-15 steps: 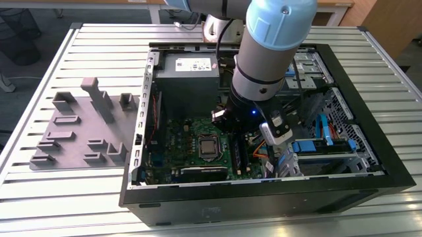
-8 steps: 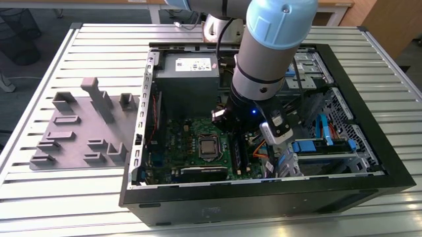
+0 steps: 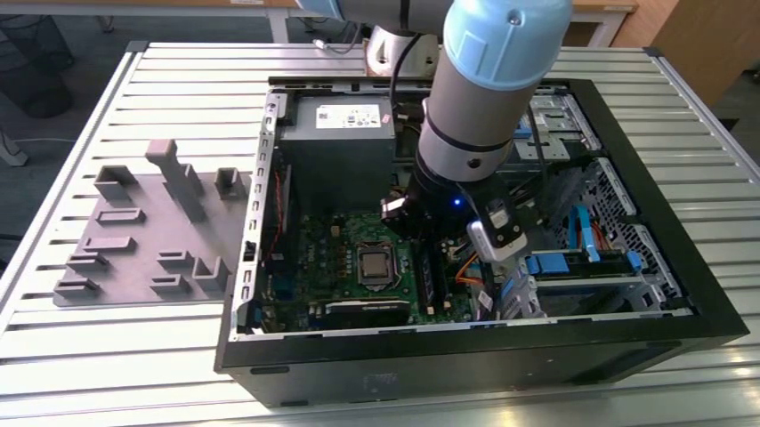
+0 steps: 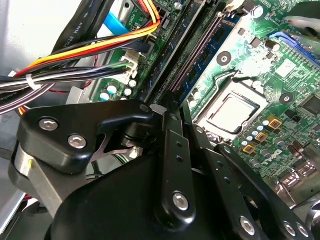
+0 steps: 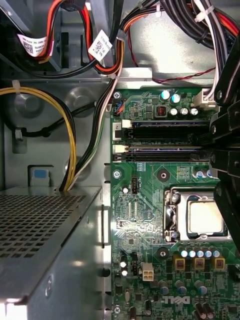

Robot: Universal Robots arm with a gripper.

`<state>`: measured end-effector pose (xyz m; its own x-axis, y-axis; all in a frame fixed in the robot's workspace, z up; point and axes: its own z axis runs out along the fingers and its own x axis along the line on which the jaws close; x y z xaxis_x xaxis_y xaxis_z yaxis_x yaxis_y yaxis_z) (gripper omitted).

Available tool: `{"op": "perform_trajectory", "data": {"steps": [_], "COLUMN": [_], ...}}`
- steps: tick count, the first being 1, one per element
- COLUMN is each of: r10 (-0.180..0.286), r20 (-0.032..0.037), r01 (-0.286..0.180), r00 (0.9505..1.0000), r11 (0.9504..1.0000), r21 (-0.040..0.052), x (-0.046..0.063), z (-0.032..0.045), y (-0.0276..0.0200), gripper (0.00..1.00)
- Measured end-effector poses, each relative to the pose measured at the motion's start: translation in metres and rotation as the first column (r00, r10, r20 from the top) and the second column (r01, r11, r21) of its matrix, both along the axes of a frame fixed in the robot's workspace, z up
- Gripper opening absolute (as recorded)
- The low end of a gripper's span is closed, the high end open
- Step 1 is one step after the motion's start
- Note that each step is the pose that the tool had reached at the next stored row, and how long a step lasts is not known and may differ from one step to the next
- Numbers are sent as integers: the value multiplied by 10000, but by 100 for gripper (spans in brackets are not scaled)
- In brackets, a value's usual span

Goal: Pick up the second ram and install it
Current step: 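Insert the second ram into the second slot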

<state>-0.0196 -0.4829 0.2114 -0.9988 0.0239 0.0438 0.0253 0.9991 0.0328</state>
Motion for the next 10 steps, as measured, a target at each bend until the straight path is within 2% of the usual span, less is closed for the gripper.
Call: {"op": "perform_trajectory", "data": {"steps": [10], "r10": [-1], "r20": [0], "r01": [1], "r00": [10000], "r11": [10000], "r21": [1], "x": [0], "z": [-19], "y": [-3], "gripper": [14]}}
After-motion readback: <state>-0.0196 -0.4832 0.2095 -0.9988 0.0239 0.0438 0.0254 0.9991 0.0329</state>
